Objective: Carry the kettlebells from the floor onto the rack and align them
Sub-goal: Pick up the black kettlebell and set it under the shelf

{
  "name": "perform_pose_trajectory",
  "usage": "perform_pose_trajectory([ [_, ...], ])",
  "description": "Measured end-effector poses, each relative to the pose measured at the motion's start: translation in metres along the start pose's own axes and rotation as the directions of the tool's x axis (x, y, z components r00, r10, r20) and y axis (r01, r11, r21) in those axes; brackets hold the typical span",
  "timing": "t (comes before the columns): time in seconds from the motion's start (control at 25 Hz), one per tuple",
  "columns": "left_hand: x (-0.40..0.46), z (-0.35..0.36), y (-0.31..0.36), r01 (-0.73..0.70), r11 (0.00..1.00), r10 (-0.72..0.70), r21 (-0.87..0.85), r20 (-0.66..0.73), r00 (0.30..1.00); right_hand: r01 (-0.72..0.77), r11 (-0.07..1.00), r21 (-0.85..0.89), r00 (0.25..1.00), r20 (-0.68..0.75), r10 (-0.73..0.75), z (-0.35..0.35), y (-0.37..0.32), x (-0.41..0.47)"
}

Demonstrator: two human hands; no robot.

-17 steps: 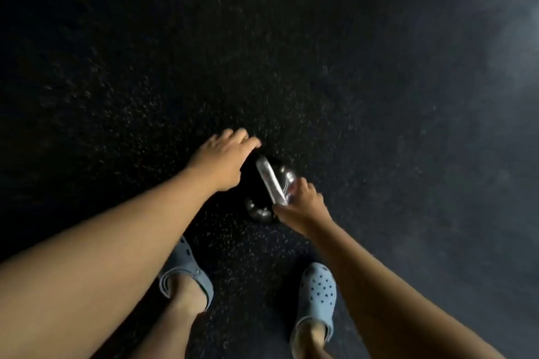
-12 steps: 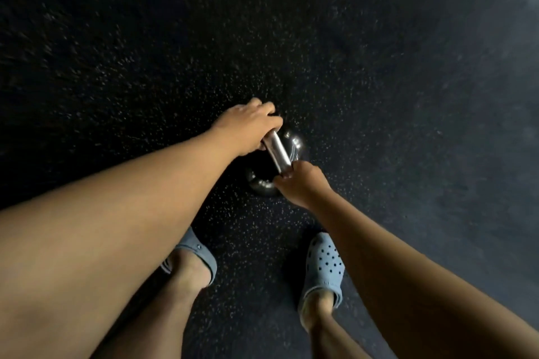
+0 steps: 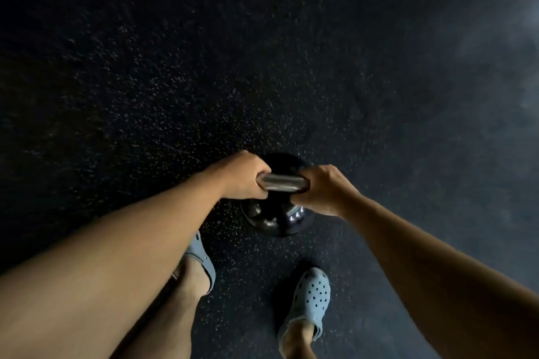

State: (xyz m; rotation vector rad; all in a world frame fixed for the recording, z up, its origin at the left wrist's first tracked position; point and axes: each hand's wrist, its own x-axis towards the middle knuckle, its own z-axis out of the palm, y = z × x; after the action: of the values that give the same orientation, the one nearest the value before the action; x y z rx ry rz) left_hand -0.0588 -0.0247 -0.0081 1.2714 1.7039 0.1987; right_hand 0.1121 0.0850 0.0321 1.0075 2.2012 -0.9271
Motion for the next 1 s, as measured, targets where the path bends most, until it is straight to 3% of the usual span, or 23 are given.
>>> perform_pose_trajectory([
  [0.28,-0.082,-0.138,-0.036,0.031,0.986,-0.086,-0.161,-0.347,0.934,0.236,0.939,-0.251,0.967,-0.030,-0.251,-0.095,-0.163,0.040],
  [0.56,-0.160,-0.327,-0.121,0.142,0.984,-0.176,-0.107,-0.482,0.858,0.437,0.810,-0.392,0.867,-0.058,-0.496,-0.176,-0.374,0.103],
  [0.84,-0.213,-0.505,-0.233,0.295,0.951,-0.292,-0.094,-0.588,0.754,0.543,0.686,-0.484,0.765,-0.051,-0.642,-0.245,-0.580,0.201],
  [1.0,-0.231,-0.613,-0.310,0.400,0.912,-0.344,-0.089,-0.695,0.631,0.592,0.631,-0.502,0.701,-0.066,-0.710,-0.280,-0.704,0.274],
])
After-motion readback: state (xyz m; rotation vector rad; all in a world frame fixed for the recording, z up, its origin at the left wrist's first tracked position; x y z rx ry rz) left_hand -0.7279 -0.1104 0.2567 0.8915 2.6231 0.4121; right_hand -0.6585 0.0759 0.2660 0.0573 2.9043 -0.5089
